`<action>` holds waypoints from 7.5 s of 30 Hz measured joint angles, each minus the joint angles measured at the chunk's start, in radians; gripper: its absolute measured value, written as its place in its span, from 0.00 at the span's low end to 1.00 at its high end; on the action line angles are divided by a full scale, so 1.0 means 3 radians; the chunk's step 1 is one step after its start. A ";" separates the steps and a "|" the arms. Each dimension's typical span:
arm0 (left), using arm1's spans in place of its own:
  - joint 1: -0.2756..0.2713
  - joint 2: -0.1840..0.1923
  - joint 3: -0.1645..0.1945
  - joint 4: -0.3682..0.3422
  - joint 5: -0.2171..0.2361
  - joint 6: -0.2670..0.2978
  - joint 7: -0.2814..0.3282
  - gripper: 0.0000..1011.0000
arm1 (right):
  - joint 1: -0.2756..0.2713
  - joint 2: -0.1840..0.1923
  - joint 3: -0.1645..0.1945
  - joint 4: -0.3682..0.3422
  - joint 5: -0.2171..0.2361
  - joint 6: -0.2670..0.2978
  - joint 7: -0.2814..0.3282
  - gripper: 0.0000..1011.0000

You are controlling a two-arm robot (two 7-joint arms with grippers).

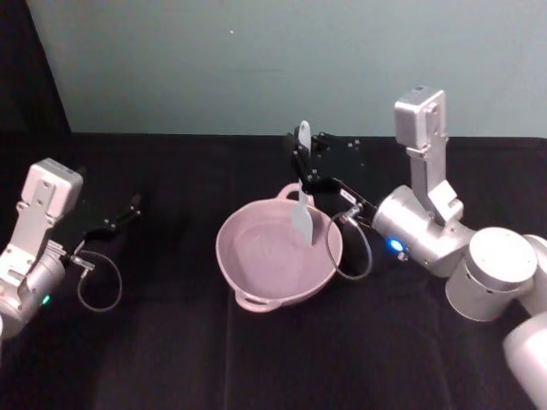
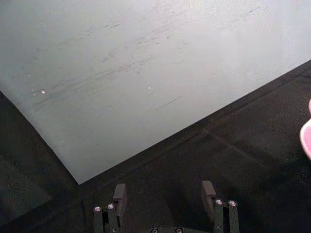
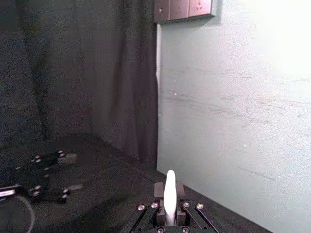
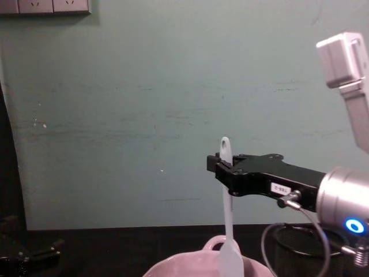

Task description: Use the one hand to pick up the spoon and stir the clear water in the bowl.

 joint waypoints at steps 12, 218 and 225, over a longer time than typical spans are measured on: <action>0.0000 0.0000 0.0000 0.0000 0.0000 0.0000 0.0000 1.00 | -0.0344 0.0159 0.0013 -0.0508 0.0293 0.0226 0.0274 0.12; 0.0000 0.0000 0.0000 0.0000 0.0000 0.0000 0.0000 1.00 | -0.0282 -0.0186 0.0257 -0.0063 -0.0074 -0.0203 -0.0054 0.12; 0.0000 0.0000 0.0000 0.0000 0.0000 0.0000 0.0000 1.00 | -0.0407 -0.0113 0.0358 -0.0372 0.0130 -0.0074 -0.0008 0.12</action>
